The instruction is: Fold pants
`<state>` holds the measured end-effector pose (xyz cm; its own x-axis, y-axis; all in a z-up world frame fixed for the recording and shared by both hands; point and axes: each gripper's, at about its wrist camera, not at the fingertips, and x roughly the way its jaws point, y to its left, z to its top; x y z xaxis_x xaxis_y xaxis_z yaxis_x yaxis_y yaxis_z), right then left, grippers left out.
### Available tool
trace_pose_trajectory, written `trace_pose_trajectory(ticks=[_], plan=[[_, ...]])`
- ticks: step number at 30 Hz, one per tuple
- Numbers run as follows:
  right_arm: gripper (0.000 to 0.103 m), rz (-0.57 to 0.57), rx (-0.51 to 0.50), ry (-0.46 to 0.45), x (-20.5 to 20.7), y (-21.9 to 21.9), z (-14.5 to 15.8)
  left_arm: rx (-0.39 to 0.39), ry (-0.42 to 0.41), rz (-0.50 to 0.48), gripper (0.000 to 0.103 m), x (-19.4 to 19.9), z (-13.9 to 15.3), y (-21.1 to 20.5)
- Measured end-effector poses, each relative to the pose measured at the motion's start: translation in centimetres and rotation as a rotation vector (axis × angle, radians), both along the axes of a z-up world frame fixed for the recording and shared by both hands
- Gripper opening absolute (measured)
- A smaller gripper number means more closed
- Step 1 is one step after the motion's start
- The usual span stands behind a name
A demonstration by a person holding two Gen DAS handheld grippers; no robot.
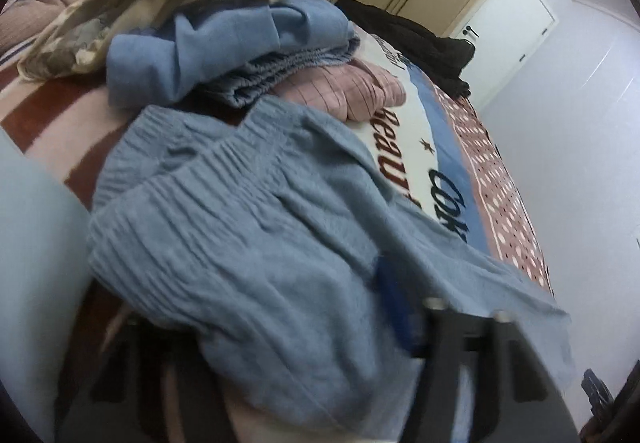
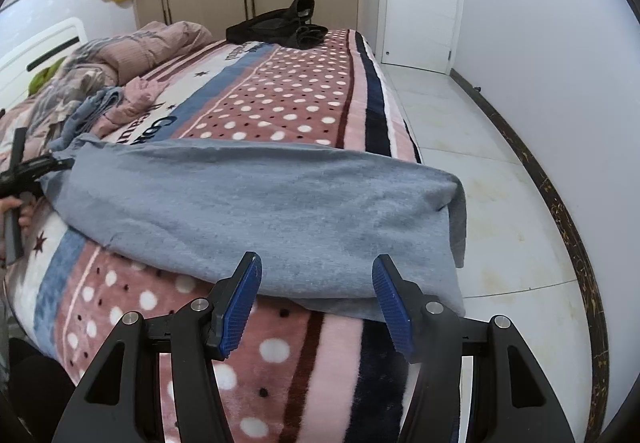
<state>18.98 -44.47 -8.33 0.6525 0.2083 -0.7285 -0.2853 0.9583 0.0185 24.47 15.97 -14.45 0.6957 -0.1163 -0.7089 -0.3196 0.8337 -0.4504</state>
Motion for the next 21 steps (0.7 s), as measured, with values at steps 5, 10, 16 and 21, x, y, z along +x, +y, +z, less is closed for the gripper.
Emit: trace_pose_trajectory(ticks=[5, 10, 16, 21], plan=[[0.054, 0.000, 0.008, 0.000, 0.1, -0.1, 0.1, 0.090, -0.029, 0.007, 0.011, -0.4, 1.7, 0.2], [0.054, 0.005, 0.011, -0.005, -0.2, 0.0, 0.5, 0.156, -0.085, 0.039, 0.009, -1.8, 3.9, 1.8], [0.054, 0.014, 0.012, -0.018, -0.9, 0.2, 1.4, 0.204, -0.131, 0.087, 0.008, -3.4, 7.0, 4.4], [0.054, 0.018, 0.019, -0.024, -1.5, 0.3, 1.8, 0.234, -0.141, 0.170, 0.007, -5.6, 9.2, 8.4]])
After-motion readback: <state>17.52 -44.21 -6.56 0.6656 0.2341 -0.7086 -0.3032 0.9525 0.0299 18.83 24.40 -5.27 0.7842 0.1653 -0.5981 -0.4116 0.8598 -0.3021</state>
